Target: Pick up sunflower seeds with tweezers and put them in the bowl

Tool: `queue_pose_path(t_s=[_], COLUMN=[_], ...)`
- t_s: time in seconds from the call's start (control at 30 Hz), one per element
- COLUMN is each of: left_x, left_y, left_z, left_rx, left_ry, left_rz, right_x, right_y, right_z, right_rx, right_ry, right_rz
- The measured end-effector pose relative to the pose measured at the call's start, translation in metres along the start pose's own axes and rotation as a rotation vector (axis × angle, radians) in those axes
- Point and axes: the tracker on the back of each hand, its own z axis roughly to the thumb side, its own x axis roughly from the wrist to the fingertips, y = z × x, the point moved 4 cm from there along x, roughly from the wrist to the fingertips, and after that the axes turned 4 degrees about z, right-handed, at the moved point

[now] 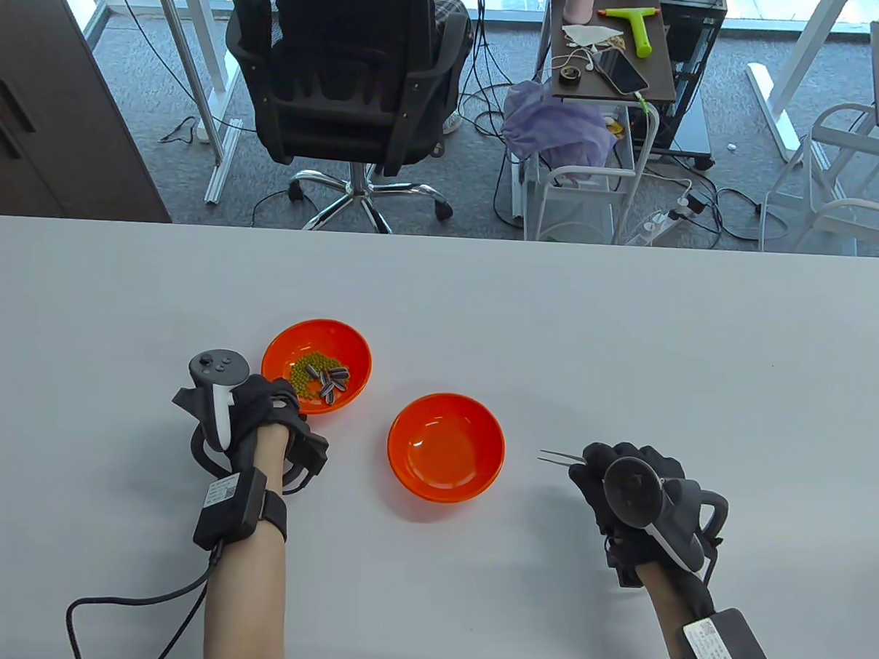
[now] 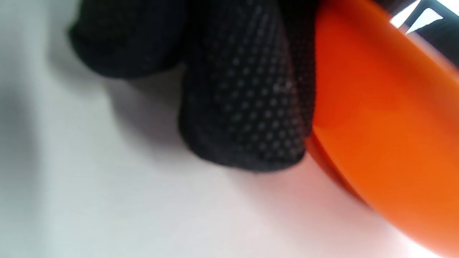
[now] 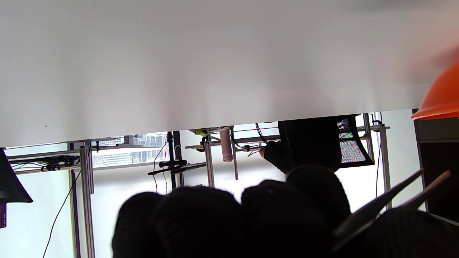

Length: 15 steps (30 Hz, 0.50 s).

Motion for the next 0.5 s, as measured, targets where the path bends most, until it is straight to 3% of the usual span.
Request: queue_pose_path(t_s=[0.23, 0.5], left_x=[-0.011, -0.052], left_y=[0.015, 0.048], left_z=[0.0, 0.013], left_rx=[-0.034, -0.038], left_ry=[-0.065, -0.239], left_rz=[-0.038, -0.076], right_x=[0.0, 0.0], right_y=[0.0, 0.0], right_z=[-0.001, -0.004], right_rx=[0.004, 0.022], right_ry=[0.014, 0.038], right_rz=[0.002, 0.002])
